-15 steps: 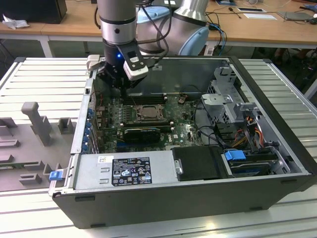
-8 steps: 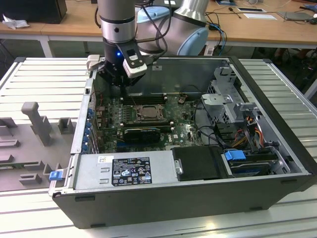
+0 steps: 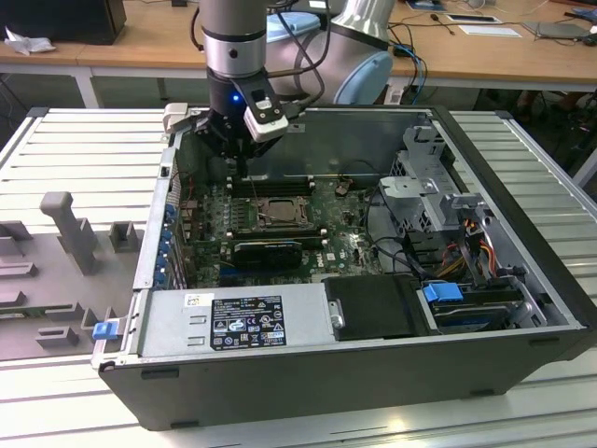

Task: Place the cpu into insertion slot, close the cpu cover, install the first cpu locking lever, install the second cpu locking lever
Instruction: 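Install the first cpu locking lever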

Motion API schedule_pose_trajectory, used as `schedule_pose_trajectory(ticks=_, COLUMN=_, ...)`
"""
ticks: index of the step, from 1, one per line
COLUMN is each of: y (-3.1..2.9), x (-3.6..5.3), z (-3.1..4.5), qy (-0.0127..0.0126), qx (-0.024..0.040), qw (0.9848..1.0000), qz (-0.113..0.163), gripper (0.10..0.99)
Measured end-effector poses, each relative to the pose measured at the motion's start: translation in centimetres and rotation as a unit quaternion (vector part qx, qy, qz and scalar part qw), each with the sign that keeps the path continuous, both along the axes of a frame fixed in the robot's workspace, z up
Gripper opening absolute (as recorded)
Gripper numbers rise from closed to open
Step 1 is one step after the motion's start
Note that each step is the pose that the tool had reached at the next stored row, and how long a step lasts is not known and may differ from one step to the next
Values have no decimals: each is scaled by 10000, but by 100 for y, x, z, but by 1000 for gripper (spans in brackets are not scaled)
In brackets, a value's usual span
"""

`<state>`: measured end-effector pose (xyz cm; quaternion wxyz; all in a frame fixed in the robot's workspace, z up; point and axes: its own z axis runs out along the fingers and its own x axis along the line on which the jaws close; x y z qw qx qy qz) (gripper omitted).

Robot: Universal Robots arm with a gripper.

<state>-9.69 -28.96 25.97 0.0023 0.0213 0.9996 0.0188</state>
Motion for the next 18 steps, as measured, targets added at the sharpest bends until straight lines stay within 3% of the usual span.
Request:
schedule_pose_trajectory(ticks=10, y=0, x=126, z=-12, qy=0, qx=-1, qw=10000, qz=0, gripper=106)
schedule_pose_trajectory(ticks=13, y=0, x=209, z=-23, qy=0, qx=-5, qw=10000, qz=0, gripper=106)
schedule_pose_trajectory(ticks=15, y=0, x=372, z=-30, qy=0, qx=-4, qw=10000, qz=0, gripper=106)
schedule_pose_trajectory(ticks=17, y=0, x=402, z=-38, qy=0, qx=61, qw=10000, qz=1, gripper=106)
schedule_pose_trajectory(ticks=18, y=1, x=405, z=-45, qy=-11, qx=65, qw=10000, qz=11, gripper=106)
